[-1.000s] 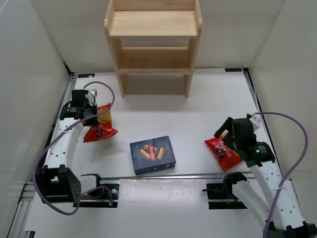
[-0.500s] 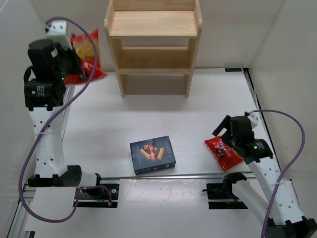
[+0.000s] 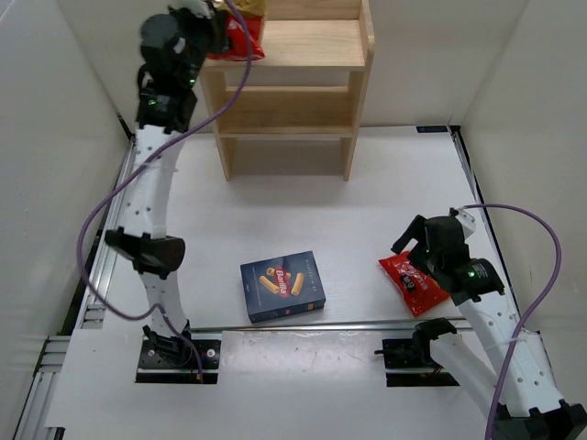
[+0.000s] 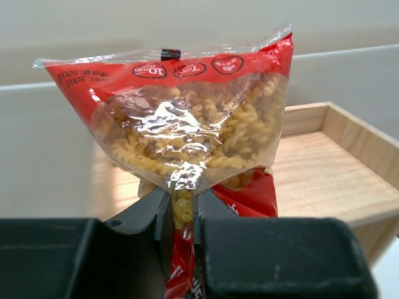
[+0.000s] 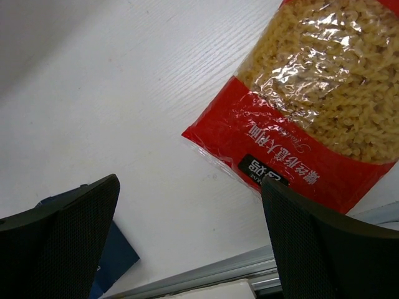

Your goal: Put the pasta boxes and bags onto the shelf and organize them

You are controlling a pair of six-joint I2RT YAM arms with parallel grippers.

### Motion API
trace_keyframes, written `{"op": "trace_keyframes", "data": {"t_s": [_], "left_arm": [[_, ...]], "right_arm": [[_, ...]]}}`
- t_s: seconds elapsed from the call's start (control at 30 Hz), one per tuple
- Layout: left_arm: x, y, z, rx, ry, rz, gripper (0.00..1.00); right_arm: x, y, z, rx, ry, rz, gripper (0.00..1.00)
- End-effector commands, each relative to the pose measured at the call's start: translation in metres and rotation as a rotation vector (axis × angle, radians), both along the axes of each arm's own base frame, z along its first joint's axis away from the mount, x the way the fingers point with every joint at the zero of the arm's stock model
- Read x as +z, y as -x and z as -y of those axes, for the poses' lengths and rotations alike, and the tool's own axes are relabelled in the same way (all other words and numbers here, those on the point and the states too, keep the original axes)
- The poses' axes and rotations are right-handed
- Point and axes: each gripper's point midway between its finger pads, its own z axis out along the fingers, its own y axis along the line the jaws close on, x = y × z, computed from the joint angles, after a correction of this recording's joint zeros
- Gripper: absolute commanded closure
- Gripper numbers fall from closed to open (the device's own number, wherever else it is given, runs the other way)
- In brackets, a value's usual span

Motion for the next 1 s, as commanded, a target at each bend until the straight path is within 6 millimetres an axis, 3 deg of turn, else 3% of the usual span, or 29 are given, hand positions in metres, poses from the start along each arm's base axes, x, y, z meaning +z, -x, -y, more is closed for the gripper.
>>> {"op": "trace_keyframes", "data": {"t_s": [0.0,0.03,0.17,0.27,0.4,0.5,0.53,0.57,0.67,0.77,0.8,0.87,0.9,0.97], "left_arm": [[0.087,0.024,-0.002,0.044,0.152,0.366,0.89],[0.077,0.008,0.001,0.052,0.155,0.36,0.89],[0.066,-0.009,0.008,0.06,0.17,0.369,0.89],[0.062,-0.01,0.011,0.07,0.181,0.356,0.89],[0.035,-0.027,0.017,0.085,0.17,0.292,0.89],[0.028,-0.026,0.023,0.097,0.181,0.264,0.89],[0.027,-0.027,0.022,0.105,0.185,0.263,0.84],[0.024,-0.029,0.022,0.106,0.182,0.254,0.7],[0.018,-0.029,0.025,0.142,0.208,0.234,0.01],[0.022,-0.025,0.014,0.188,0.234,0.236,0.01],[0.046,-0.006,0.005,0.195,0.261,0.278,0.01],[0.065,0.012,-0.007,0.213,0.293,0.314,0.01],[0.086,0.035,-0.017,0.218,0.318,0.351,0.01],[0.097,0.054,-0.03,0.239,0.341,0.367,0.01]], "right_arm": [[-0.005,0.008,0.002,0.006,0.003,-0.011,0.03],[-0.005,0.011,0.001,0.015,0.004,-0.012,0.03],[-0.004,0.014,0.001,0.015,0.007,-0.023,0.03],[0.002,0.014,0.007,0.003,0.035,-0.024,0.03],[0.009,0.01,0.012,-0.044,0.052,-0.039,0.01],[0.012,0.003,0.012,-0.033,0.089,-0.083,0.0],[0.013,-0.001,0.017,-0.041,0.115,-0.094,0.0],[0.012,-0.004,0.019,-0.025,0.143,-0.112,0.0],[0.005,-0.016,0.025,-0.027,0.195,-0.21,0.0],[-0.005,-0.027,0.045,-0.099,0.208,-0.273,0.0],[-0.01,-0.029,0.047,-0.104,0.205,-0.28,0.0],[-0.018,-0.037,0.053,-0.135,0.177,-0.284,0.0],[-0.023,-0.037,0.054,-0.142,0.165,-0.289,0.0],[-0.036,-0.038,0.061,-0.163,0.169,-0.314,0.0]]}}
